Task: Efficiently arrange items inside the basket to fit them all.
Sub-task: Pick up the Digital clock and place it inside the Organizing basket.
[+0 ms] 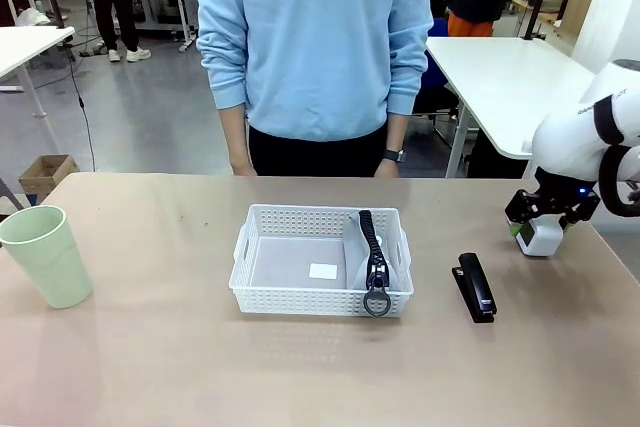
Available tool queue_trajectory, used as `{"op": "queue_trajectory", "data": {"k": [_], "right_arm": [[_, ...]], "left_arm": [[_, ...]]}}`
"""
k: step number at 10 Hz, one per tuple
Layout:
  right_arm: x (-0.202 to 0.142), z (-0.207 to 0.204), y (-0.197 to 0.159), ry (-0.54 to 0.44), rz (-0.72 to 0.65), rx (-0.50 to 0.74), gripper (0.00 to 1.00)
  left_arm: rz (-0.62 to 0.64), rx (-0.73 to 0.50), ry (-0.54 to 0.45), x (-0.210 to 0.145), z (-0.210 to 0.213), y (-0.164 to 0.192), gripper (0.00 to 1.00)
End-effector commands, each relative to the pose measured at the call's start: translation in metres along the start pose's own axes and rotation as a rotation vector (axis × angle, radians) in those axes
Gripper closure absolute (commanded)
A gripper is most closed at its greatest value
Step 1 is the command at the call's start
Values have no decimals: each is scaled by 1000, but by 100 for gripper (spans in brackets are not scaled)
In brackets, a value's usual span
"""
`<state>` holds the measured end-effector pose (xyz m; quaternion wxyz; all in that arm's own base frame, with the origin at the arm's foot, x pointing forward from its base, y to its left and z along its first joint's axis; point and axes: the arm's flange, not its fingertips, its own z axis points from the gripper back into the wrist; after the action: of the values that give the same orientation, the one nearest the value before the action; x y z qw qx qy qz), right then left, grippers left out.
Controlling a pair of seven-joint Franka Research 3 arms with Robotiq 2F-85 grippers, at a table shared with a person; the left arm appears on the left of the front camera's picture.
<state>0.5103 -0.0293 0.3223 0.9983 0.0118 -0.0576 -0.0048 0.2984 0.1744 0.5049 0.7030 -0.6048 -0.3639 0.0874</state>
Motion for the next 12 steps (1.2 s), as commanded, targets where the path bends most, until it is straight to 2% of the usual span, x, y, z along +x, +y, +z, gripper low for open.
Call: {"op": "queue_trajectory", "data": {"k": [1, 5, 6, 7, 8, 10, 11, 12], "right_arm": [[9, 1, 6, -1, -34, -67, 0], [10, 0, 5, -11, -43, -64, 0], [9, 1, 5, -8, -43, -68, 50], [9, 0, 6, -3, -49, -68, 60], [10, 0, 7, -1, -56, -68, 100], [12, 0, 7, 3, -74, -75, 100], [12, 1, 8, -1, -71, -76, 87], [12, 0, 8, 3, -72, -74, 96]], "left_arm": [[-21, -22, -9, 2, -1, -1, 0], [-21, -22, -9, 2, -1, -1, 0], [-21, -22, -9, 2, -1, -1, 0], [-21, -22, -9, 2, -1, -1, 0], [-21, -22, -9, 2, -1, -1, 0], [-21, -22, -9, 2, -1, -1, 0], [-21, -22, -9, 2, -1, -1, 0], [-21, -22, -9, 2, -1, -1, 0]]}}
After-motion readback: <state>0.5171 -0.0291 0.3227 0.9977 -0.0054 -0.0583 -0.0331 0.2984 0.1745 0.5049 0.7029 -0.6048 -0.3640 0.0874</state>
